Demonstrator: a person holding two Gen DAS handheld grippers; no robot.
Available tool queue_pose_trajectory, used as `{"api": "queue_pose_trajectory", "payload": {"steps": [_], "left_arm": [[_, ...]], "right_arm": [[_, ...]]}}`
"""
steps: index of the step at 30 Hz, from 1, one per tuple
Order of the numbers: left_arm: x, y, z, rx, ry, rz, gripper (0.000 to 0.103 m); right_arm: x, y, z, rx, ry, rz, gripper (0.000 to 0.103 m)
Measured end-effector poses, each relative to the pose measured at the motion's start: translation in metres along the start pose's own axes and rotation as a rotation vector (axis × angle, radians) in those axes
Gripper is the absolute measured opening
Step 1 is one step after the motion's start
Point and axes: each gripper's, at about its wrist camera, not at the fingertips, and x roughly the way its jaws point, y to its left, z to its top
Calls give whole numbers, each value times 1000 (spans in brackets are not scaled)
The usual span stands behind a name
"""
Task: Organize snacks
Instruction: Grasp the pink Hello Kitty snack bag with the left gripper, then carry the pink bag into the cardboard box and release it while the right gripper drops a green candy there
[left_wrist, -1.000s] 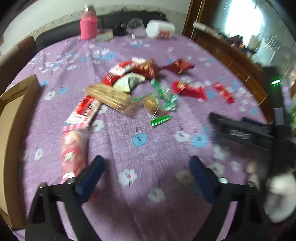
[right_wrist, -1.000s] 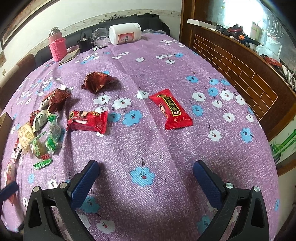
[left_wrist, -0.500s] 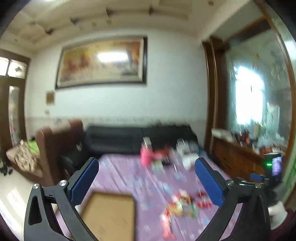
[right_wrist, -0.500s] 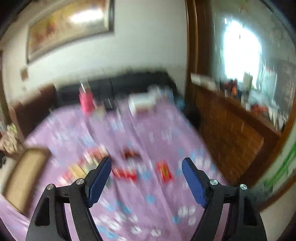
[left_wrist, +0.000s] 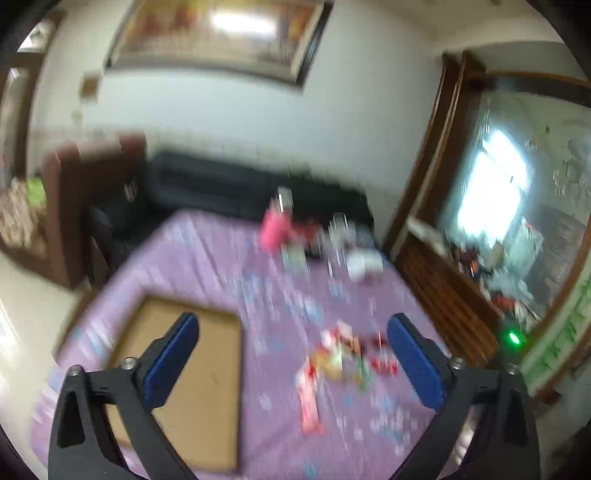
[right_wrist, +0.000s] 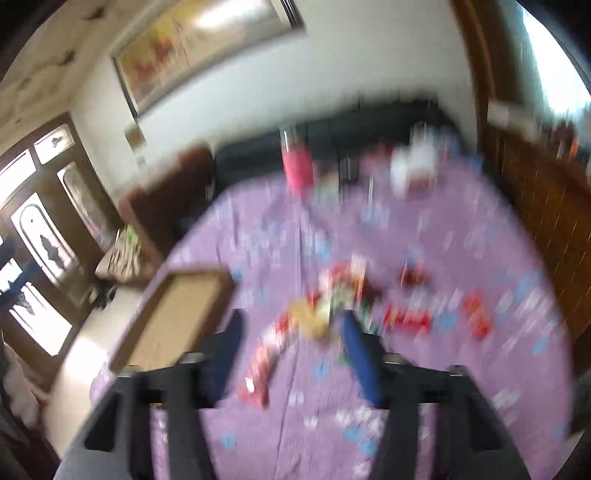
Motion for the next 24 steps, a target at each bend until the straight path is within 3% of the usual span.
{"api": "queue_pose_trajectory", "payload": {"steps": [1,3,4,7,14,17,24], "left_arm": [[15,3,-17,-9,51,-14,65],[57,9,-49,-46,187,-70,43],[62,10,-63,-59,221,-85,38],[109,9,-102,-50,320,-61,37],[161,-36,-147,117,415,-64,40],[174,-49,-151,171,444,-46,42],[207,-46,-159,169,481,12,41]], "right_arm": [[18,-14,-6,19,22,-2,42],[47,-31,-12,37,56,-5,42],[56,-39,-12,46,69,2,42],[77,-50,-11,51,100,24,42],[112,-51,-8,-39,137,-30,42],[121,-49,-9,-81,142,-52,42],[132,-46,-8,-123,129,-89,42]]}}
